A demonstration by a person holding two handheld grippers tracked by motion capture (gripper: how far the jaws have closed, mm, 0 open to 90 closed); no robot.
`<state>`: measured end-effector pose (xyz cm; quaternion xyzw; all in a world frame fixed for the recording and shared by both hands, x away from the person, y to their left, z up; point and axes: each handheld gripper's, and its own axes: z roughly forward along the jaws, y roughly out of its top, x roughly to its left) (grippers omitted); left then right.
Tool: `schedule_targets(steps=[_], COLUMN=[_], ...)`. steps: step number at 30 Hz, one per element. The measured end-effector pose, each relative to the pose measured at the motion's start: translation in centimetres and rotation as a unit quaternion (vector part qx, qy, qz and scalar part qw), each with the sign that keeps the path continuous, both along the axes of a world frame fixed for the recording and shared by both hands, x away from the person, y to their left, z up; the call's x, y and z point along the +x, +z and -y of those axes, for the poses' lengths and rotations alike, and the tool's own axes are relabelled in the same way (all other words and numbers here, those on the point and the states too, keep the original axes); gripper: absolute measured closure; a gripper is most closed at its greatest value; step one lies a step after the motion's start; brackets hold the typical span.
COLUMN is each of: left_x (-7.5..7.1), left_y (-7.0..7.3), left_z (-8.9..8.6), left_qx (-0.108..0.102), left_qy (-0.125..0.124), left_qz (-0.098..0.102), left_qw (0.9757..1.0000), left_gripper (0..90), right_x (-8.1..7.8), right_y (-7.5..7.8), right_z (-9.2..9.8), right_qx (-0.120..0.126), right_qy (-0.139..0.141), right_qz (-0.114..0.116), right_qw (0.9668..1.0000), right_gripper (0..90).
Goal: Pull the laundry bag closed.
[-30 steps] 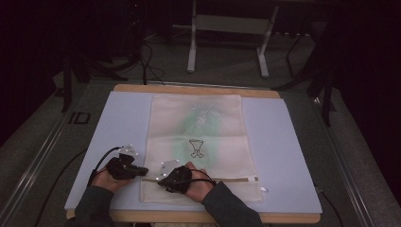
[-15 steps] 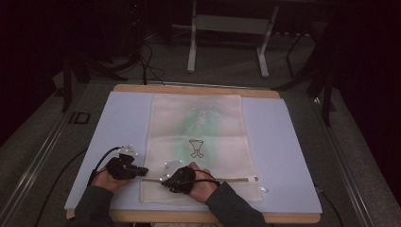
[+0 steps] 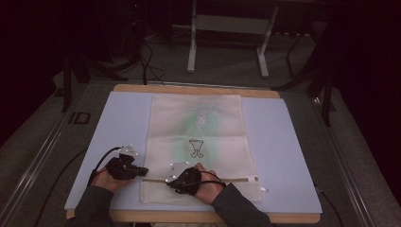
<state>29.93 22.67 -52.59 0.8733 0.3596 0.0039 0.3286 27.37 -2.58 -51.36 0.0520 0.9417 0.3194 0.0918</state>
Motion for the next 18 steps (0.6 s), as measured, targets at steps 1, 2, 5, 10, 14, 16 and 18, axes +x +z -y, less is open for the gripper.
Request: schedule_targets(steps=[1, 2, 5, 10, 14, 16, 18], left_x=[0.0, 0.0, 0.0, -0.1, -0.1, -0.1, -0.1], left_y=[0.0, 0.0, 0.0, 0.0, 0.0, 0.0, 0.0], left_z=[0.0, 0.0, 0.1, 0.1, 0.1, 0.1, 0.1], left_qx=[-0.001, 0.0, 0.0, 0.001, 0.002, 0.002, 0.002], left_qy=[0.001, 0.001, 0.001, 0.001, 0.0, 0.0, 0.0], left_qz=[0.0, 0.0, 0.001, 0.002, 0.002, 0.002, 0.002], left_qw=[1.0, 1.0, 1.0, 1.0, 1.0, 1.0, 1.0], left_gripper=[90.0, 90.0, 90.0, 90.0, 90.0, 90.0, 90.0], right_x=[-0.1, -0.1, -0.1, -0.2, -0.3, -0.4, -0.4], right_y=[0.0, 0.0, 0.0, 0.1, 0.1, 0.0, 0.0], right_z=[0.1, 0.2, 0.5, 1.0, 1.4, 1.6, 1.7], right_qx=[-0.001, -0.001, -0.002, -0.003, -0.003, -0.003, -0.003], right_qy=[-0.002, -0.003, -0.002, -0.006, -0.01, -0.011, -0.01], right_qz=[-0.002, -0.001, 0.001, 0.004, 0.003, 0.004, 0.005], right_qw=[1.0, 1.0, 1.0, 1.0, 0.9999, 0.9999, 0.9999], right_gripper=[82.2, 82.2, 82.2, 82.2, 82.2, 82.2, 82.2])
